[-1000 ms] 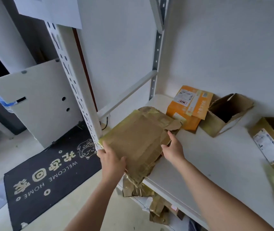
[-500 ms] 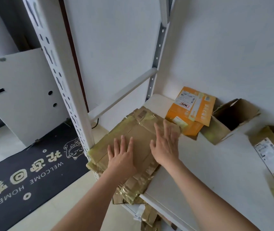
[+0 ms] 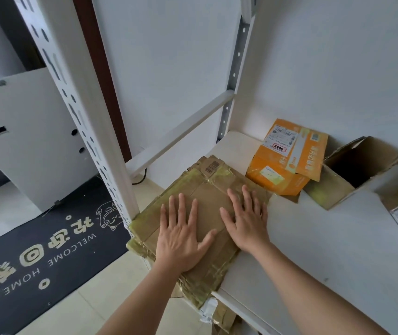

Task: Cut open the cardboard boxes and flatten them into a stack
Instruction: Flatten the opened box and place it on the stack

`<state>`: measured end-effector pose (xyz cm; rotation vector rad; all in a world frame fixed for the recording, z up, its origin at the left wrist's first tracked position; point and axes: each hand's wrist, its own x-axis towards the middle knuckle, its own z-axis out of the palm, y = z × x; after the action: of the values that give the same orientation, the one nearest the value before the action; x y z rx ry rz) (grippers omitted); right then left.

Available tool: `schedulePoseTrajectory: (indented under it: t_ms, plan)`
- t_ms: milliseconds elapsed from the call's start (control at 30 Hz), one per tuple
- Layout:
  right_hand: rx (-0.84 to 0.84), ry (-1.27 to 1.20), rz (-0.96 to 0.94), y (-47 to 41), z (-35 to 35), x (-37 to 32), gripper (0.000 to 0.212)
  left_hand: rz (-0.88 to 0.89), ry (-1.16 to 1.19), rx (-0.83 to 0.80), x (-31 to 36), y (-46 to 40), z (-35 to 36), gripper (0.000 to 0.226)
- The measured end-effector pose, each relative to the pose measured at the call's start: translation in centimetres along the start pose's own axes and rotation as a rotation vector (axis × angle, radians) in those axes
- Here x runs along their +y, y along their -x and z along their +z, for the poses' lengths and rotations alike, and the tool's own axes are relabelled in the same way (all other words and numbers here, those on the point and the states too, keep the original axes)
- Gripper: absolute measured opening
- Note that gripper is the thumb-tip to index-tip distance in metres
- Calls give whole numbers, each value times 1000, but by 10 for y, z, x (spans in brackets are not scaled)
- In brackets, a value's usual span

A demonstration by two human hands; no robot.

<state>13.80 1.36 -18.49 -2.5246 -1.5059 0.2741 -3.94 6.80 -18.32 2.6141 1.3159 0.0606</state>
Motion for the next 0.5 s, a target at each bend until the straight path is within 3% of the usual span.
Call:
schedulePoseTrajectory:
  t_ms: [167,333,400,500]
  plan:
    - [-141,-17,14,-9,-9,5,62,-7,-31,-102,2,-10,-6,101]
    - [-414,41,5,-20,-50,2,72,-43,-22,-238,8,-15,-27,101]
    - [-344,65,-56,-23,-74,5,71,-82,18,-257,11,-20,-40,93]
    - [43,75,-99,-27,-108,21,58,-118,95,-195,20,-29,-59,63]
